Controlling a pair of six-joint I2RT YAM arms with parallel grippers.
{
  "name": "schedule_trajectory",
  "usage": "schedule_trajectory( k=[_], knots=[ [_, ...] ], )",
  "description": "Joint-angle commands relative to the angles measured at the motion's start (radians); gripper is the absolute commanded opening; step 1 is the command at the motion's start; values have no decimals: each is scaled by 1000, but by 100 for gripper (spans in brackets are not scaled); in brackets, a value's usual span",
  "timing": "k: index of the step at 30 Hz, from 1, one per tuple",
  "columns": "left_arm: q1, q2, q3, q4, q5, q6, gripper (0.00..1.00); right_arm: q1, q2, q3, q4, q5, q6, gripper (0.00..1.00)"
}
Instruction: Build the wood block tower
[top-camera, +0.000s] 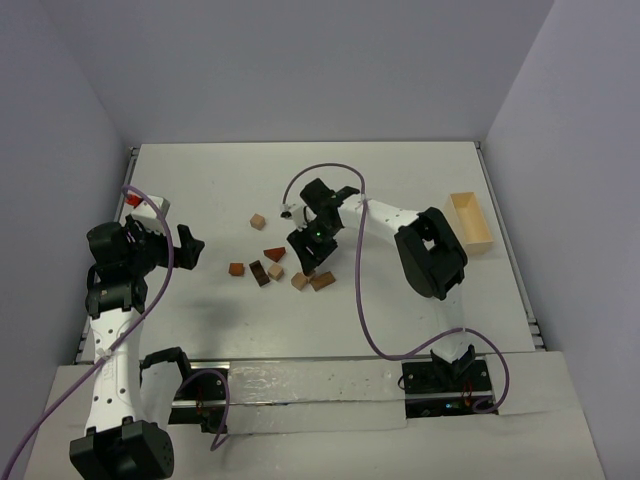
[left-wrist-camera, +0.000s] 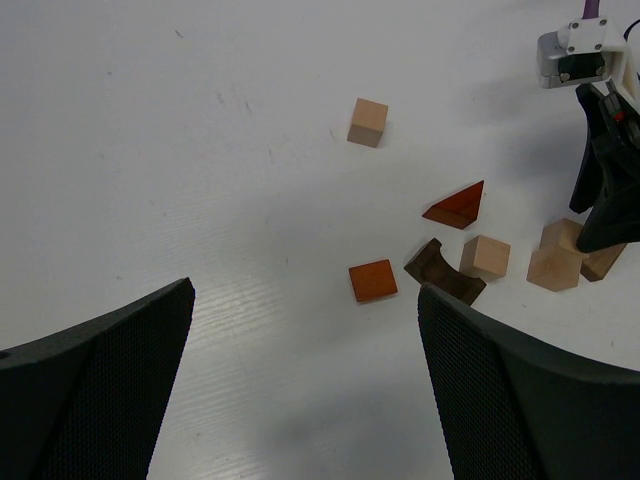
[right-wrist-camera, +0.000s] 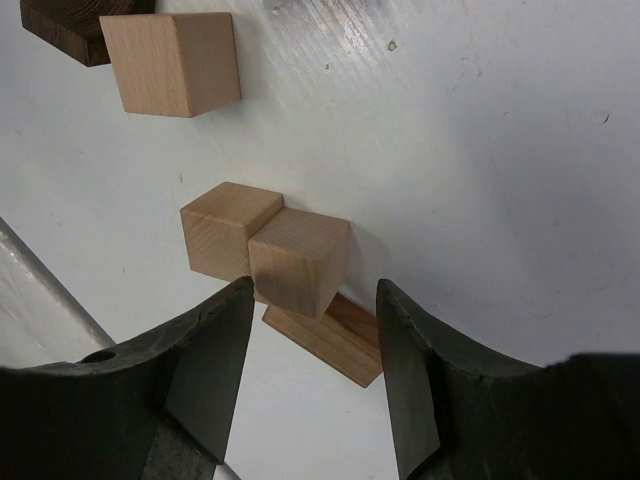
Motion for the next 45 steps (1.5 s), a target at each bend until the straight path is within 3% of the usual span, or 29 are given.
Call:
schedule_trajectory(
  k=[1, 2, 4, 5, 15, 22, 32, 45],
  knots=[
    [7, 0, 9, 19, 2, -11, 99, 1, -59, 44, -22, 10, 32, 67],
    [6, 0, 9, 20, 2, -12, 99, 1, -62, 45, -22, 15, 41, 72],
    [8, 0, 9, 20, 2, -13, 99, 2, -96, 35, -23, 41, 73, 97],
    [7, 0, 9, 20, 2, -13, 99, 3, -108, 28, -22, 48, 95, 99],
    [8, 0, 8, 20, -3, -14, 99, 133, -187, -20, -32, 422, 330, 100],
    [8, -6, 6, 23, -4, -16, 99, 225, -147, -18, -42, 485, 349, 100],
    [8, -6, 6, 21, -1, -13, 99, 231, -34, 43, -89, 545, 333, 100],
    [8, -7, 6, 21, 0, -13, 99, 231, 34, 106, -104, 469, 330, 100]
  ],
)
